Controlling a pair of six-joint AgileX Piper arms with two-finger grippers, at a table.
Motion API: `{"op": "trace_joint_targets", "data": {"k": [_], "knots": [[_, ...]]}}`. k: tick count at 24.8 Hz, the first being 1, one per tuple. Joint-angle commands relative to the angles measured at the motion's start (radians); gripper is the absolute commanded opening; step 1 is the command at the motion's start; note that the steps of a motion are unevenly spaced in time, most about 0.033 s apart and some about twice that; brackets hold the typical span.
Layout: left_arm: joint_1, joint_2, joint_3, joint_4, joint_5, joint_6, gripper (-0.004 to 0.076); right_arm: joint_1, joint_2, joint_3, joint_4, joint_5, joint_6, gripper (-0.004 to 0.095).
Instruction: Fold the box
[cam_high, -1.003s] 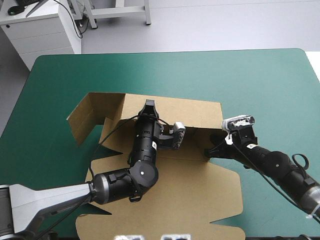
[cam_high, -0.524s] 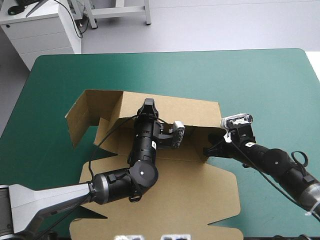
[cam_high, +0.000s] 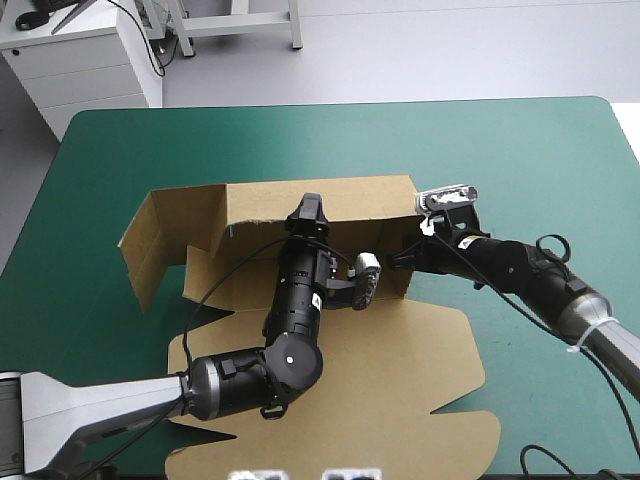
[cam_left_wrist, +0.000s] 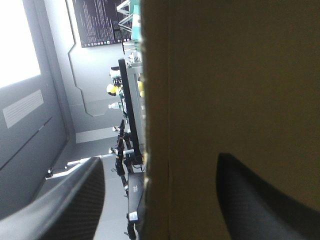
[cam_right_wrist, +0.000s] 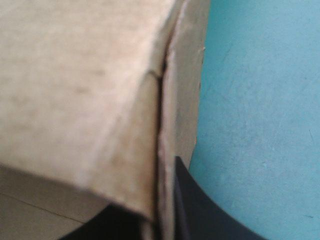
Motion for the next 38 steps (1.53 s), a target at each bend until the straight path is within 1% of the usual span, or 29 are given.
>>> {"op": "trace_joint_targets", "data": {"k": [1,4,7,9,10,11,12,13,14,16,20,23,25,28,32,34,36,38], "knots": [[-0.046,-0.039,-0.031,0.138,0.087,0.008,0.0464,-0.016,0.024,-0.095,-0.092,-0.005,0.096,-0.0013],[-0.084,-0.039,-0.031,0.138,0.146,0.018,0.0464,-0.058,0.057,-0.151,-0.103,0.039,0.110,-0.0013],[-0.145,-0.039,-0.031,0.138,0.235,0.020,0.0455,-0.108,0.061,-0.181,-0.106,0.080,0.113,-0.0013],[-0.166,-0.039,-0.031,0.138,0.247,0.020,0.0289,-0.116,0.061,-0.188,-0.126,0.104,0.113,-0.0013],[-0.168,-0.041,-0.033,0.134,0.249,0.026,0.0081,-0.116,0.061,-0.188,-0.146,0.119,0.116,-0.0013],[-0.168,-0.048,-0.035,0.116,0.242,0.049,0.0001,-0.116,0.061,-0.188,-0.155,0.127,0.125,-0.0013],[-0.163,-0.066,-0.060,0.044,0.196,0.054,0.0016,-0.116,0.061,-0.188,-0.174,0.137,0.135,-0.0013],[-0.161,-0.087,-0.092,-0.048,0.154,0.056,0.0015,-0.116,0.061,-0.188,-0.190,0.142,0.144,-0.0013],[-0.141,-0.131,-0.150,-0.186,0.066,0.066,0.0015,-0.116,0.061,-0.188,-0.204,0.150,0.154,-0.0013],[-0.107,-0.185,-0.210,-0.306,-0.031,0.079,0.0015,-0.116,0.061,-0.191,-0.221,0.166,0.167,-0.0013],[0.005,-0.285,-0.296,-0.521,-0.170,0.119,0.0015,-0.116,0.061,-0.217,-0.302,0.213,0.222,-0.0013],[0.129,-0.357,-0.308,-0.714,-0.253,0.222,0.0015,-0.116,0.061,-0.252,-0.373,0.268,0.279,-0.0014],[0.233,-0.399,-0.308,-0.900,-0.284,0.325,0.0015,-0.116,0.061,-0.276,-0.394,0.300,0.294,-0.0014],[0.388,-0.439,-0.308,-1.169,-0.285,0.511,0.0015,-0.116,0.061,-0.301,-0.405,0.337,0.303,-0.0014],[0.619,-0.476,-0.308,-1.475,-0.296,0.687,0.0015,-0.116,0.061,-0.327,-0.414,0.373,0.320,-0.0013],[0.764,-0.489,-0.308,-1.670,-0.304,0.767,0.0015,-0.116,0.061,-0.327,-0.414,0.378,0.325,-0.0013],[0.889,-0.496,-0.306,-1.830,-0.289,0.859,0.0015,-0.116,0.061,-0.327,-0.419,0.386,0.344,-0.0013],[1.020,-0.496,-0.301,-1.997,-0.248,0.944,0.0015,-0.116,0.061,-0.327,-0.437,0.393,0.353,-0.0013]]}}
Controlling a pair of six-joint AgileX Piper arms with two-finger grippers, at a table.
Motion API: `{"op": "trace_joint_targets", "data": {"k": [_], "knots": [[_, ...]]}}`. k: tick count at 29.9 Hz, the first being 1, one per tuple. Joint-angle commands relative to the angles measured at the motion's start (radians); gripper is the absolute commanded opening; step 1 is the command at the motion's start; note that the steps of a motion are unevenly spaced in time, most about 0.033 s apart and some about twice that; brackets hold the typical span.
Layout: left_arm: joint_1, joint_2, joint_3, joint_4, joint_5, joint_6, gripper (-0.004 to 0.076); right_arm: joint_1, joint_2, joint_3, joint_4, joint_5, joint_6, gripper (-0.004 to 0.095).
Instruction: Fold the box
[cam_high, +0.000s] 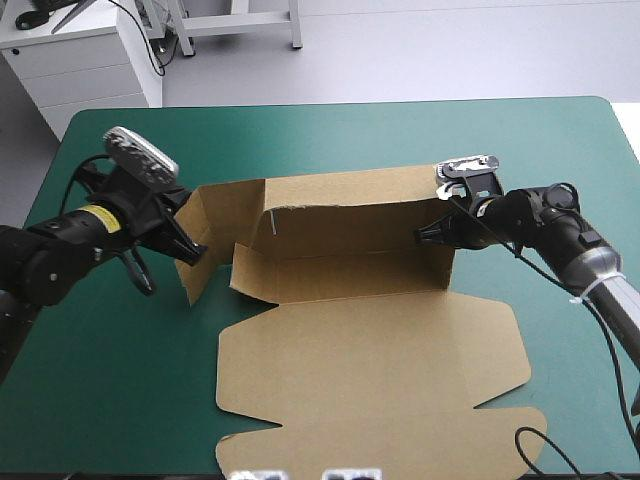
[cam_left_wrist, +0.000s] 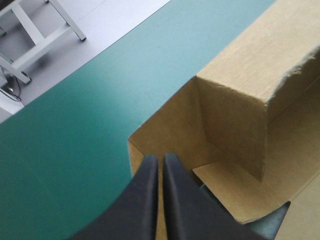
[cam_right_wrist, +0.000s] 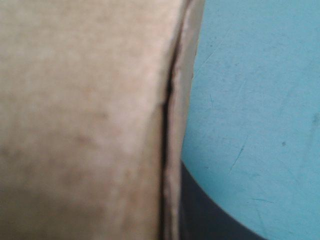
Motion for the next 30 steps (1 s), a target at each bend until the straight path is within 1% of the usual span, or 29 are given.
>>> {"op": "trace_joint_targets", "data": {"k": [1,3,4,8,11,14,17,23,27,28,30], "knots": [[0.231,-0.024,-0.020,-0.322,0.015,0.175,0.0015,-0.007,-0.029,-0.032,-0.011,-0.011,0.022,-0.0013],[0.384,-0.022,0.010,-0.453,0.055,0.261,0.0015,-0.007,-0.029,-0.032,-0.021,-0.005,0.030,-0.0013],[0.438,-0.024,0.029,-0.515,0.057,0.270,0.0015,-0.007,-0.029,-0.032,-0.027,-0.005,0.036,-0.0013],[0.691,-0.024,0.153,-0.724,0.042,0.252,0.0015,-0.007,-0.029,-0.032,-0.027,-0.002,0.042,-0.0014],[0.792,-0.024,0.248,-0.781,-0.011,0.177,0.0015,-0.007,-0.029,-0.032,-0.027,0.000,0.071,-0.0013],[0.795,-0.024,0.323,-0.791,-0.069,0.166,0.0015,-0.007,-0.029,-0.034,-0.027,0.011,0.087,-0.0013],[0.774,-0.024,0.356,-0.770,-0.116,0.175,0.0015,-0.007,-0.029,-0.071,-0.029,0.081,0.117,-0.0013],[0.732,-0.024,0.356,-0.771,-0.136,0.176,0.0015,-0.007,-0.024,-0.234,-0.042,0.275,0.143,-0.0013],[0.703,-0.024,0.356,-0.769,-0.138,0.178,0.0013,-0.007,0.046,-0.353,-0.103,0.490,0.172,-0.0013],[0.701,-0.024,0.356,-0.769,-0.141,0.178,0.0010,-0.007,0.074,-0.376,-0.117,0.511,0.172,-0.0013],[0.693,-0.024,0.356,-0.765,-0.148,0.187,0.0008,-0.007,0.116,-0.396,-0.102,0.507,0.172,-0.0013]]}}
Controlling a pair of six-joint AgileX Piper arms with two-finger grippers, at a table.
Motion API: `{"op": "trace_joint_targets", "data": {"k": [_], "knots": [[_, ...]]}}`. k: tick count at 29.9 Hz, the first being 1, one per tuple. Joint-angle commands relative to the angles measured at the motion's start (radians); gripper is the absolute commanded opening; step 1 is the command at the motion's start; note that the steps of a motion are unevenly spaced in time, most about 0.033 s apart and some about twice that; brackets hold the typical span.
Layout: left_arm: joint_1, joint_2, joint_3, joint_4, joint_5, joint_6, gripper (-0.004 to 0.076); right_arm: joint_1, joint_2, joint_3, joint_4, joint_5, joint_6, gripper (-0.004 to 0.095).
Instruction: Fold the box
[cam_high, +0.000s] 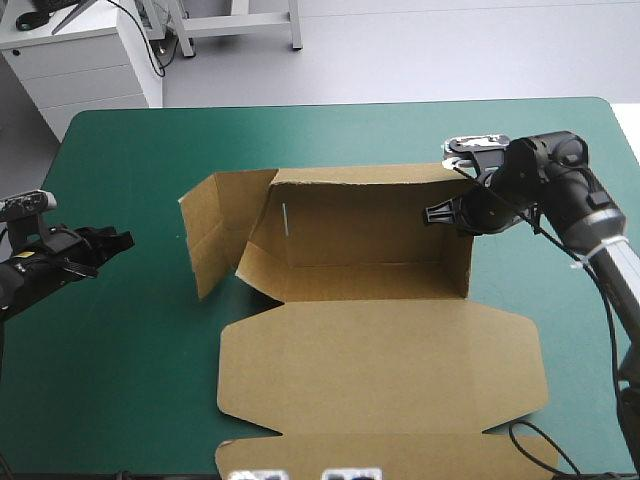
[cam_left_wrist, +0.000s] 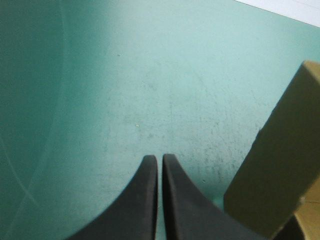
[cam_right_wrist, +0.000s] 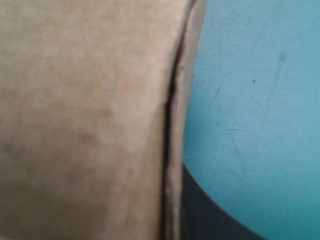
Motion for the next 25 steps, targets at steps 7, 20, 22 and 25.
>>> {"op": "trace_joint_targets", "data": {"k": [7,20,22,25], "knots": [[-0.013,-0.020,-0.025,-0.046,-0.049,0.009,0.0008,-0.007,0.179,-0.128,0.044,0.027,-0.008,-0.0013],[-0.013,-0.020,-0.025,-0.046,-0.050,0.009,0.0008,-0.007,0.382,-0.296,0.031,-0.032,-0.026,-0.0011],[-0.013,-0.020,-0.025,-0.046,-0.051,0.009,0.0008,-0.007,0.382,-0.310,0.033,-0.028,-0.031,0.0000],[-0.013,-0.018,-0.025,-0.046,-0.051,0.009,0.0008,-0.007,0.382,-0.340,0.037,-0.001,-0.050,0.0094]]}}
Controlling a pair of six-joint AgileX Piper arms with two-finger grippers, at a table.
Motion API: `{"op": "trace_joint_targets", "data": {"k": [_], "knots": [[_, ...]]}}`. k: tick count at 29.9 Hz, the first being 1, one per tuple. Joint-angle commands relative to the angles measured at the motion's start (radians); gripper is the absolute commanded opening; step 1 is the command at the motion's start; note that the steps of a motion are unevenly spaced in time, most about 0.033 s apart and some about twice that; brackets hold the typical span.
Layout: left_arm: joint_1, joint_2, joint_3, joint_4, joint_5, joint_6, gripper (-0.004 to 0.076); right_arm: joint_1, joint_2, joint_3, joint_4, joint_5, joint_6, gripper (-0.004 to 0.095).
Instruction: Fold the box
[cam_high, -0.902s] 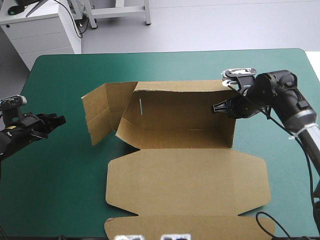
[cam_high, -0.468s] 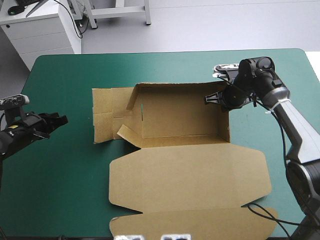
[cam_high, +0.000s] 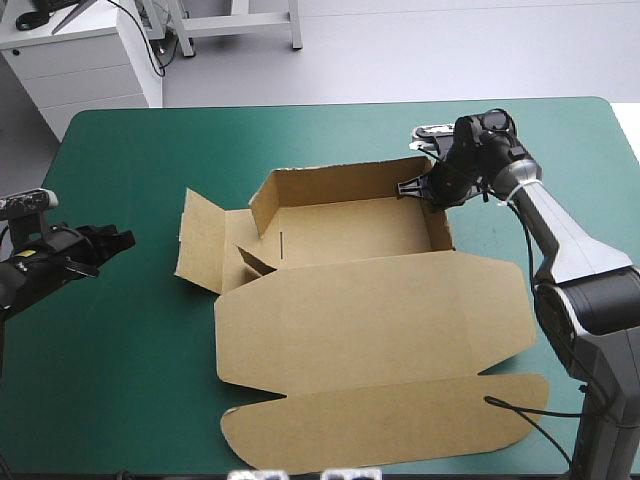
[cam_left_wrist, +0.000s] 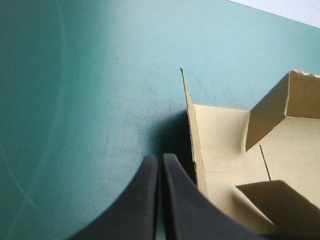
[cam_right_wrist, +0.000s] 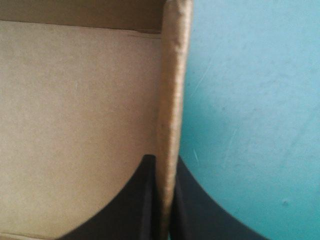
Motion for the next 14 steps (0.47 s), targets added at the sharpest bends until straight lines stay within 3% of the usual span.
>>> {"op": "trace_joint_targets", "data": {"k": [1,9,14], "knots": [[-0.005,-0.018,-0.025,-0.046,-0.039,0.005,0.0008,0.004,-0.046,-0.056,0.032,0.066,-0.029,0.0141],[-0.005,-0.018,-0.025,-0.046,-0.039,0.005,0.0008,0.004,-0.052,-0.129,0.093,0.085,0.010,0.0587],[-0.005,-0.018,-0.025,-0.046,-0.038,0.005,0.0008,0.004,-0.091,-0.116,0.110,0.087,0.019,0.0611]]}}
